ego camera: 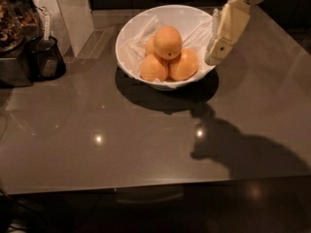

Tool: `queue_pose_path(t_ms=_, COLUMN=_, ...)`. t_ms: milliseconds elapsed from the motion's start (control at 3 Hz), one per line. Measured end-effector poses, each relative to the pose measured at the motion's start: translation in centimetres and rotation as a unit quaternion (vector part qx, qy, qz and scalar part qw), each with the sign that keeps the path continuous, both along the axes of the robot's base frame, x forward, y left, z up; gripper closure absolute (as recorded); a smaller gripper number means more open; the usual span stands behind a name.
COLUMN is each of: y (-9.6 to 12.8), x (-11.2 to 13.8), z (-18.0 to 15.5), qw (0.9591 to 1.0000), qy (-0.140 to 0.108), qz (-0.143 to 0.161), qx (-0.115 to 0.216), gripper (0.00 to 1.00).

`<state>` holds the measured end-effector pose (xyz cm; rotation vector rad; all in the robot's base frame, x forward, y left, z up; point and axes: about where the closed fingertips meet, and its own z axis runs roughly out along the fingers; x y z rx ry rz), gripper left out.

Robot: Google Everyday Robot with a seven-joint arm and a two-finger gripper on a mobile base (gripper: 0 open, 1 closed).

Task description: Pick orange from white bowl

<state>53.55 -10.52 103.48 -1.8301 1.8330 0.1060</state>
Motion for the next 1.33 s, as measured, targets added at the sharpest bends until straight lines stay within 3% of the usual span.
queue_pose_path(t_ms=333, y=0.1, x=0.2, z=0.0, qw=1.0, qy=-0.001, qz=-0.001, qx=0.005, gripper=0.0)
queue_pose_path(t_ms=667, y=-0.4, x=3.1, z=0.1, qw=0.9995, qy=-0.02, qz=-0.012, qx=0.023, gripper=0.0)
queue_pose_path(t_ms=1000, y=0.1, x=6.5, z=-0.6, qw=0.999, qy=-0.023, qz=-0.003, qx=0.039, gripper=0.0)
queue_pose_path(t_ms=1333, y=1.0, x=8.9, z=-2.2, qw=0.9984, qy=-0.006, qz=0.005, qx=0.056, gripper=0.0)
